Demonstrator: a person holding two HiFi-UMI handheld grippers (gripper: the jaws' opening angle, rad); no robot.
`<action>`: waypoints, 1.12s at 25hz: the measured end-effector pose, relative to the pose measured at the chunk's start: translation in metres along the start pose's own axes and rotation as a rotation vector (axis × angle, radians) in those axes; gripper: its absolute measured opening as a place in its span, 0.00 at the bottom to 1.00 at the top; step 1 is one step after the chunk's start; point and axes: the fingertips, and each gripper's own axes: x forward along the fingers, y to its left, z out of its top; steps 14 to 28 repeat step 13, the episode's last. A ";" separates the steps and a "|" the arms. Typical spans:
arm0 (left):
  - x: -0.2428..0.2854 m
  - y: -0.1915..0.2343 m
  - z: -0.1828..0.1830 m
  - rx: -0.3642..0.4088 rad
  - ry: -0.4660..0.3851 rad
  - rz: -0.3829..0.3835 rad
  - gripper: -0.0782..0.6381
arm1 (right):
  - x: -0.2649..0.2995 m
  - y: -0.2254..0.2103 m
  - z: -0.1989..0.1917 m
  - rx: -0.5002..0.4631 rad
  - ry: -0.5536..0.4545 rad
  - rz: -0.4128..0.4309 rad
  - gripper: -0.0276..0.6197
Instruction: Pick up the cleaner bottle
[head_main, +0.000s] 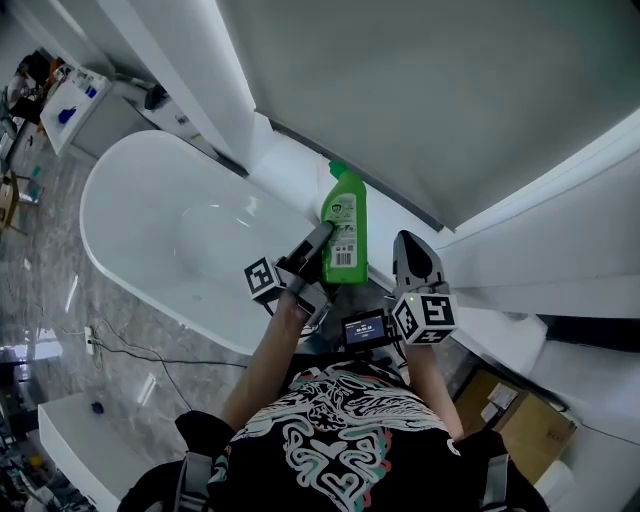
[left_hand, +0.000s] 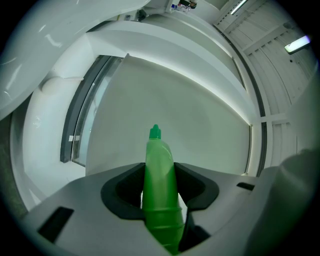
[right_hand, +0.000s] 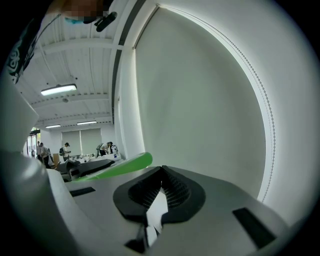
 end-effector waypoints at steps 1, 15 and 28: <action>0.000 0.000 0.000 0.002 -0.001 -0.001 0.36 | -0.001 -0.002 0.000 -0.001 -0.001 -0.004 0.09; 0.002 -0.005 -0.002 0.003 0.002 -0.003 0.36 | -0.002 -0.003 0.004 0.016 0.003 -0.002 0.09; 0.002 -0.005 -0.002 0.003 0.002 -0.003 0.36 | -0.002 -0.003 0.004 0.016 0.003 -0.002 0.09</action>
